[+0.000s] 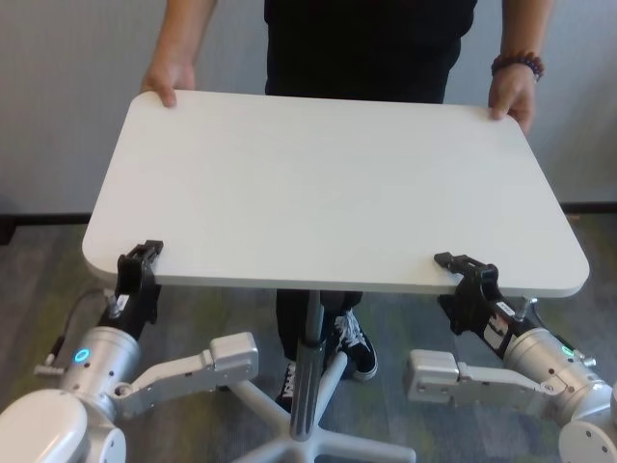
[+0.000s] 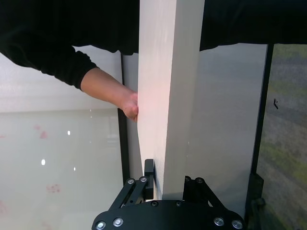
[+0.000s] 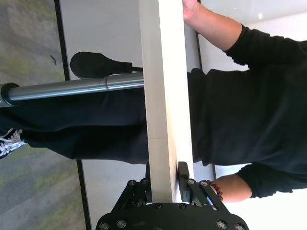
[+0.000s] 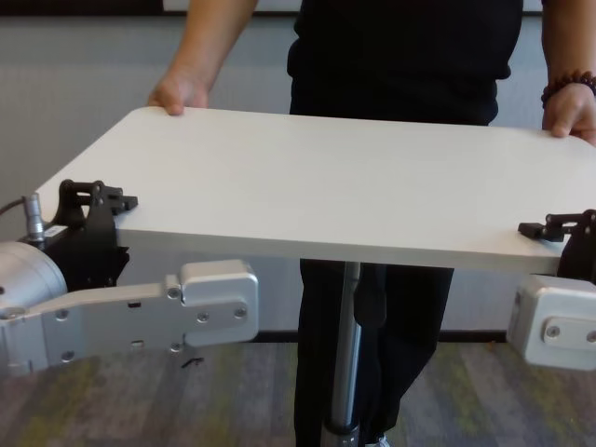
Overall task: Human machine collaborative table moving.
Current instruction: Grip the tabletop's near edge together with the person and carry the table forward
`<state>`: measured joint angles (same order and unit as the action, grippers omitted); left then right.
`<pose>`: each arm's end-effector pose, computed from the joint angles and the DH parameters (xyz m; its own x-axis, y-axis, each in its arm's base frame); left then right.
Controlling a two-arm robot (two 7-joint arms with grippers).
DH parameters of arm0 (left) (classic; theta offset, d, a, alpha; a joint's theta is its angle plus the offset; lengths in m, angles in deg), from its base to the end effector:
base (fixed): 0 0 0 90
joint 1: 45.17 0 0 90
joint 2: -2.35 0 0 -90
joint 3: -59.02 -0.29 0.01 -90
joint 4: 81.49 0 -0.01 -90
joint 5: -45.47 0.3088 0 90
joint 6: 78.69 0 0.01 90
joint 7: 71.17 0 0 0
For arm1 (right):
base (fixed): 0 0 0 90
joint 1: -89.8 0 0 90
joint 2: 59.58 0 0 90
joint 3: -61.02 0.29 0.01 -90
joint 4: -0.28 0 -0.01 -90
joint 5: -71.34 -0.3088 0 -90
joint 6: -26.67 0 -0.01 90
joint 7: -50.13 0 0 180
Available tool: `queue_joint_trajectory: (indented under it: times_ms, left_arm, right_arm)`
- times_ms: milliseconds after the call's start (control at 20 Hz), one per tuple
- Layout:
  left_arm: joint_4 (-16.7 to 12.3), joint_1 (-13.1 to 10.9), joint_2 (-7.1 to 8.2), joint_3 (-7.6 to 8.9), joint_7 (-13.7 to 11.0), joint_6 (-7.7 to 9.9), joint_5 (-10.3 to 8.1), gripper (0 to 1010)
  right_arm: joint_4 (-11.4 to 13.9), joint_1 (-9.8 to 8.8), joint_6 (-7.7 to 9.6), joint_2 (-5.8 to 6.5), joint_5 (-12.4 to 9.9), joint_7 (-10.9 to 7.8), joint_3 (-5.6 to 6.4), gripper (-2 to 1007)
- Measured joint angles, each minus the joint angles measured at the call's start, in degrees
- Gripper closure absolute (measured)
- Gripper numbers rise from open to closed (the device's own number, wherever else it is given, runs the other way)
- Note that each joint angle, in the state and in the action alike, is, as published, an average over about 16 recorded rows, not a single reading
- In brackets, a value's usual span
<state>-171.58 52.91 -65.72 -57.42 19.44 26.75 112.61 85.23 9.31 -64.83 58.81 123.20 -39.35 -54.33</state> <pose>0.3390 -0.0214 -0.2878 0.0210 -0.0192 0.9996 -0.9874 0.1566 0.0238 0.3497 -0.0327 -0.3014 0.1587 -0.0957 0.9827 0.9270 0.3569 -0.1150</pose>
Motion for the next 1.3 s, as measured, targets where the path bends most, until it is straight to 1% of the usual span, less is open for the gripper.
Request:
queue_joint_trajectory:
  times_ms: [550, 1300]
  left_arm:
    - [3.4, 2.5, -1.39, -0.92, 0.6, -0.02, 0.2, 755]
    - [8.1, 5.7, -3.12, -2.33, 1.9, 0.06, 0.26, 755]
  right_arm:
    - [-2.8, 2.54, -0.5, -0.7, 0.0, 0.55, -1.05, 725]
    - [-6.2, 4.77, -0.86, -1.5, -0.1, 1.14, -2.26, 725]
